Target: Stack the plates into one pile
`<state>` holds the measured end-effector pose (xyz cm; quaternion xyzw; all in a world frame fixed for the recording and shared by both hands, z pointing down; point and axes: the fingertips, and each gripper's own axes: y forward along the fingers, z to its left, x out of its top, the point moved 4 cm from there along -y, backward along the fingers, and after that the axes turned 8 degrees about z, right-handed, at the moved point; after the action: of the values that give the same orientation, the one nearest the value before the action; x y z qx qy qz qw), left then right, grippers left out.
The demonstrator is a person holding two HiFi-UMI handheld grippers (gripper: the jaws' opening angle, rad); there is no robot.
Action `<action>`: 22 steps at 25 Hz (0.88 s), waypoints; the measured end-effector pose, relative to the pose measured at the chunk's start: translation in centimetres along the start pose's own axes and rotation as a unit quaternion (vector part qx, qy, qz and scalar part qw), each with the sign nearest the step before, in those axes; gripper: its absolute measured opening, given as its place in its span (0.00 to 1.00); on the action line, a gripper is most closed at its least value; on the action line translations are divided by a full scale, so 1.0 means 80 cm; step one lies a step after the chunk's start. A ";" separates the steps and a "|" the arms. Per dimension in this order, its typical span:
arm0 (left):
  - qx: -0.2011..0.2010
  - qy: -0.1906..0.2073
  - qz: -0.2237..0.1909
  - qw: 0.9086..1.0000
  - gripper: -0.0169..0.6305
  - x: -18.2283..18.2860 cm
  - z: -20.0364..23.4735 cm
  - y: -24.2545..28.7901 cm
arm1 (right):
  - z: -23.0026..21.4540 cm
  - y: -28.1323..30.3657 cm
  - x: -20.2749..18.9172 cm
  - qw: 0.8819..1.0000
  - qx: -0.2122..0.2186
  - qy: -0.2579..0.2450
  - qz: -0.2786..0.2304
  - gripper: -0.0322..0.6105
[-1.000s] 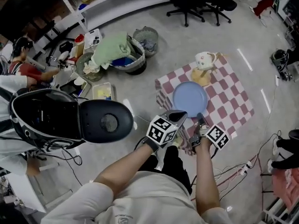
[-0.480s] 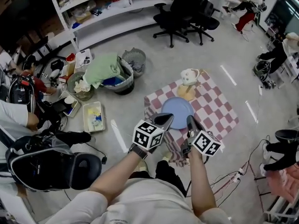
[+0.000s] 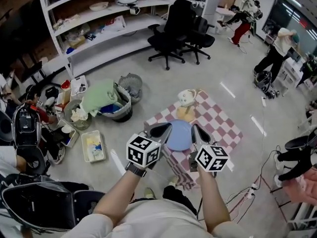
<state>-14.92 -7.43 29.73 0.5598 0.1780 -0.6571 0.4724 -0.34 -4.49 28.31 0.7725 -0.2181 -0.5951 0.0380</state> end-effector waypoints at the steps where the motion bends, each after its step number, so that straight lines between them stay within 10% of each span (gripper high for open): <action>1: 0.001 0.002 -0.007 1.000 0.04 0.009 0.000 -0.005 | 0.004 -0.003 0.009 1.000 0.001 -0.006 -0.007 0.07; 22: 0.004 0.044 -0.065 0.997 0.04 0.076 -0.025 -0.039 | 0.037 -0.039 0.074 0.996 -0.007 -0.054 -0.075 0.06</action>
<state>-15.86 -6.95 22.68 0.5772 0.2320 -0.6616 0.4185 -1.00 -3.35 21.11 0.7535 -0.1569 -0.6383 -0.0129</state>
